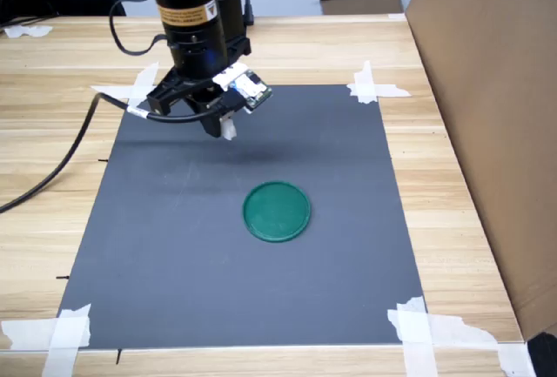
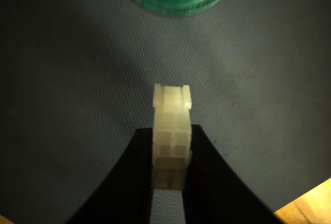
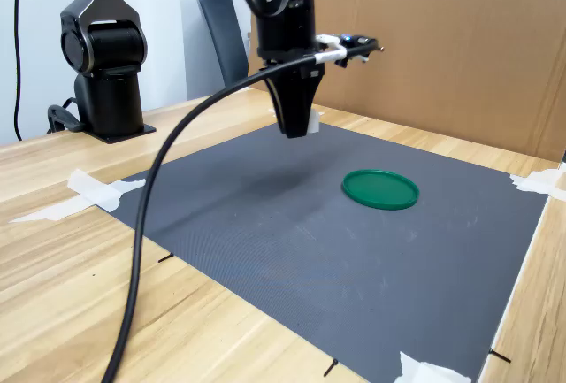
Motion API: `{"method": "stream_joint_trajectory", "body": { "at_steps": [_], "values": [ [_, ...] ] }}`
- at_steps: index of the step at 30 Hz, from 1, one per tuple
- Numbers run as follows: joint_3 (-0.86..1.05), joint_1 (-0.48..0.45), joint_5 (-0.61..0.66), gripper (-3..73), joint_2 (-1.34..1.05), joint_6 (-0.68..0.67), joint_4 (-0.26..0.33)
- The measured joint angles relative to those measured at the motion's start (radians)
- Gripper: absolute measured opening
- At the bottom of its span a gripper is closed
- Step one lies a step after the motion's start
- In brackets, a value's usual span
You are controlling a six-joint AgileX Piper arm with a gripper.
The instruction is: Grasp a white terminal and put it in the green lid.
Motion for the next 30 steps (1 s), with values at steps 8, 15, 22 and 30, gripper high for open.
{"method": "stream_joint_trajectory", "body": {
  "at_steps": [8,15,22,30],
  "values": [
    [-0.211,0.104,0.062,9.1,0.155,0.151,-0.001],
    [-0.291,0.162,0.074,9.1,0.282,0.188,-0.008],
    [-0.302,0.162,0.021,9.1,0.344,0.202,-0.021],
    [-0.303,0.162,0.023,11.7,0.372,0.21,-0.021]
  ]
}}
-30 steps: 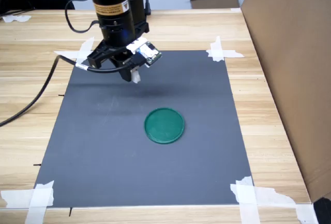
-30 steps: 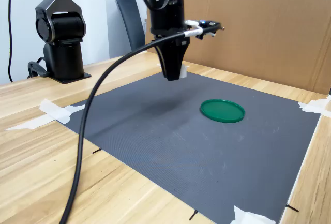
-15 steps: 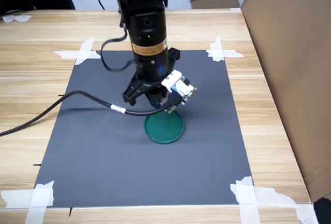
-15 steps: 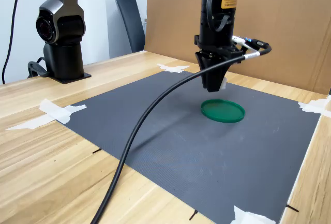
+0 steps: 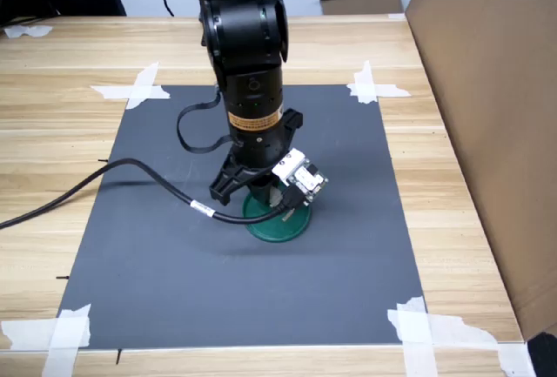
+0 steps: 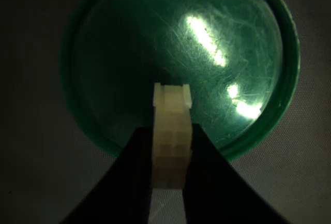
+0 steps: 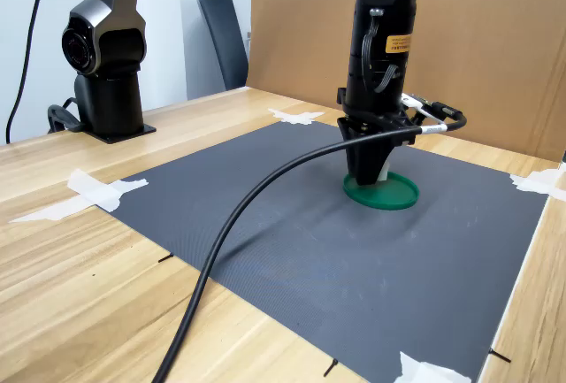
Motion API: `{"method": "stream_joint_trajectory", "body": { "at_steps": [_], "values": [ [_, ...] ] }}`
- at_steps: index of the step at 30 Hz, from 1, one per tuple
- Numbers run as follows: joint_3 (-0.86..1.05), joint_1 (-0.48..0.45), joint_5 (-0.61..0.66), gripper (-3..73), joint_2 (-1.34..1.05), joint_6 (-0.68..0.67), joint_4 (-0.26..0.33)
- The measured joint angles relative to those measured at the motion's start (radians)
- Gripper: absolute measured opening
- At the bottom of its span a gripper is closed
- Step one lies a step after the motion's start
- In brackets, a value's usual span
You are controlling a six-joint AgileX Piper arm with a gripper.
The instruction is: Grasp a white terminal and put it in the green lid.
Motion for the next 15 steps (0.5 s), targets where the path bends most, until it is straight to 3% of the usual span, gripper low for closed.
{"method": "stream_joint_trajectory", "body": {
  "at_steps": [2,8,10,12,15],
  "values": [
    [0.0,0.0,0.0,13.1,0.0,0.001,0.0],
    [0.0,0.0,-0.001,30.7,0.0,0.003,0.0],
    [0.0,0.0,-0.007,42.7,0.0,0.014,0.0],
    [0.0,0.0,-0.013,49.2,0.0,0.038,-0.006],
    [0.0,0.0,-0.023,51.4,-0.018,0.05,-0.007]
  ]
}}
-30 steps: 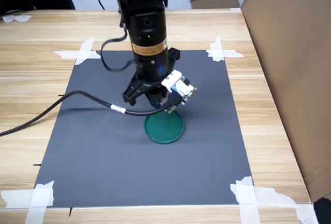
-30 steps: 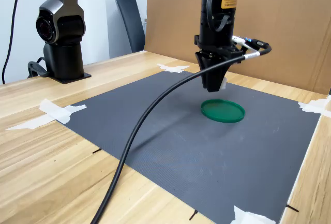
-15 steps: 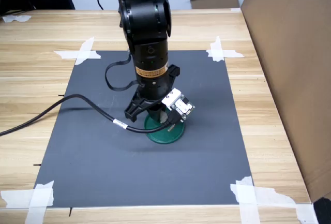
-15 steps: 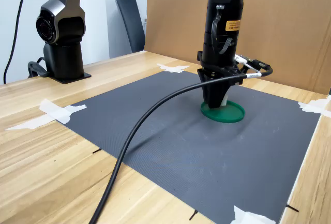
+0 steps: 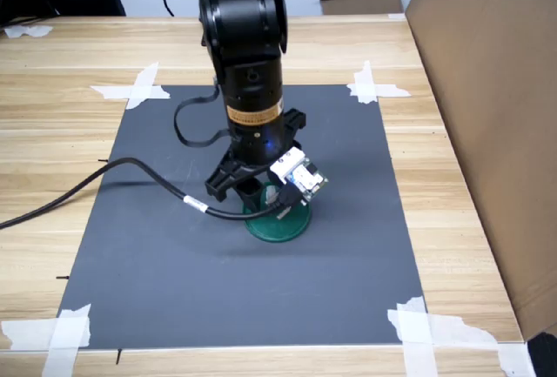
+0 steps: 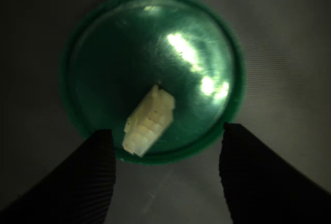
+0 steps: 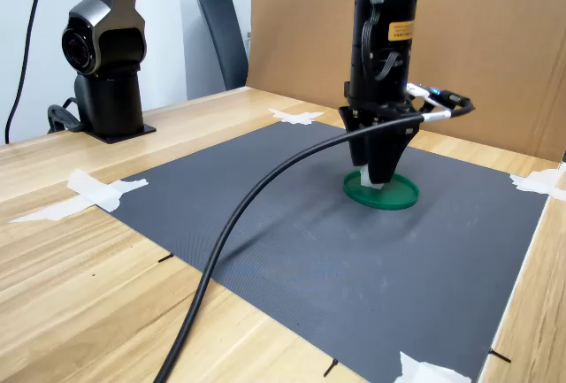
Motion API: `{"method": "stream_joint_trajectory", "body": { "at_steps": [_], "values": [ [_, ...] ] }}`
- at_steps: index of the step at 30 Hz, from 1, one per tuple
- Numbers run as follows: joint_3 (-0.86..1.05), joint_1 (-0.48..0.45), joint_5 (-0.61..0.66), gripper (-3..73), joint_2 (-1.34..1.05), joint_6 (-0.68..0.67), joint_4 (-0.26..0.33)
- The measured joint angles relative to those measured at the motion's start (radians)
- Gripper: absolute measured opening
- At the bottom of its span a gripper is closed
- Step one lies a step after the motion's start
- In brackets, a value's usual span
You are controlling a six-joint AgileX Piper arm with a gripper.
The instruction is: Grasp a white terminal and put it in the green lid.
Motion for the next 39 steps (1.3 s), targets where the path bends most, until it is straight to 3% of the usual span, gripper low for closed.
{"method": "stream_joint_trajectory", "body": {
  "at_steps": [6,8,13,14,17,19,21,29,31,34,39],
  "values": [
    [0.042,0.0,-0.068,51.5,-0.157,0.024,-0.003],
    [0.152,0.0,-0.119,48.7,-0.288,0.036,-0.011],
    [0.295,0.0,-0.155,36.3,-0.452,0.093,-0.013],
    [0.341,0.0,-0.163,24.4,-0.558,0.16,-0.019],
    [0.364,0.0,-0.164,16.6,-0.62,0.192,-0.023],
    [0.387,0.0,-0.163,5.9,-0.707,0.224,-0.028],
    [0.407,-0.016,-0.16,0.2,-0.77,0.239,-0.025],
    [0.474,-0.239,-0.121,-2.6,-1.012,0.273,-0.009],
    [0.497,-0.318,-0.09,-2.6,-1.114,0.274,0.05],
    [0.549,-0.365,-0.081,-2.6,-1.204,0.26,0.135],
    [0.623,-0.391,-0.086,-2.6,-1.317,0.247,0.203]
  ]
}}
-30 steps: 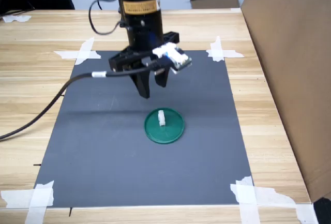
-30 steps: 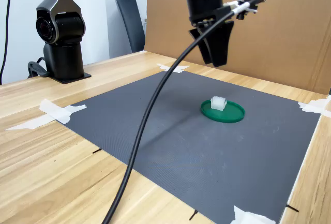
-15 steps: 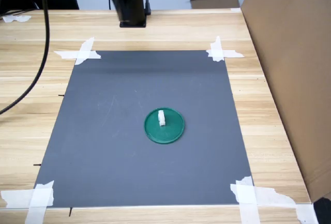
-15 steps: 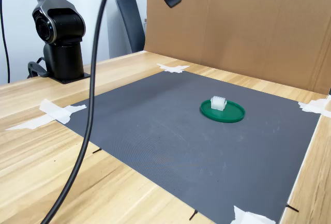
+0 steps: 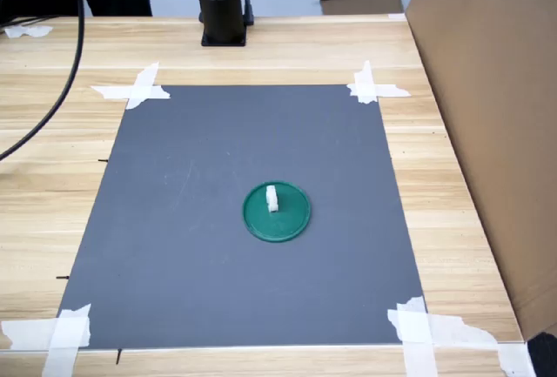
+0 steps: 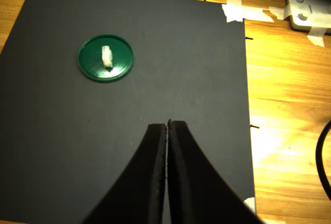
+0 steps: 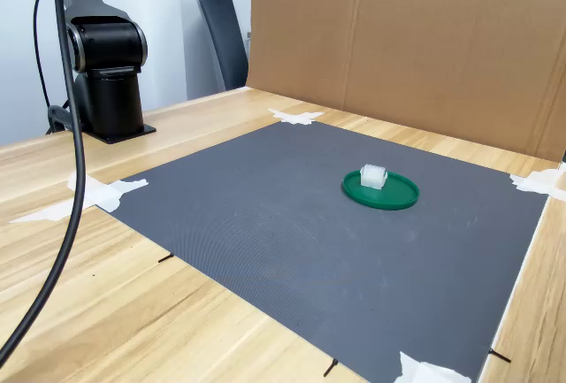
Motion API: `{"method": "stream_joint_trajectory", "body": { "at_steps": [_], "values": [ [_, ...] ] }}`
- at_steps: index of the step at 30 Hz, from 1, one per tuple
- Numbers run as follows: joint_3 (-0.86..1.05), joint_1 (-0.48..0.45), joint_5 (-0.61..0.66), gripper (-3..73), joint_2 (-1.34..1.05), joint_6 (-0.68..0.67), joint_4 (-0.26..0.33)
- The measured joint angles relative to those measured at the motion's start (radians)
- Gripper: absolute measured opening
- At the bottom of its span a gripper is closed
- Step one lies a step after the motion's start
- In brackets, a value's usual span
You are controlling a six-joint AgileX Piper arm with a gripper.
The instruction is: Grasp a white terminal and put it in the green lid.
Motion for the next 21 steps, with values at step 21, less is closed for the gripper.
{"method": "stream_joint_trajectory", "body": {
  "at_steps": [21],
  "values": [
    [0.549,-0.072,-0.204,-2.6,-0.391,-0.029,0.062]
  ]
}}
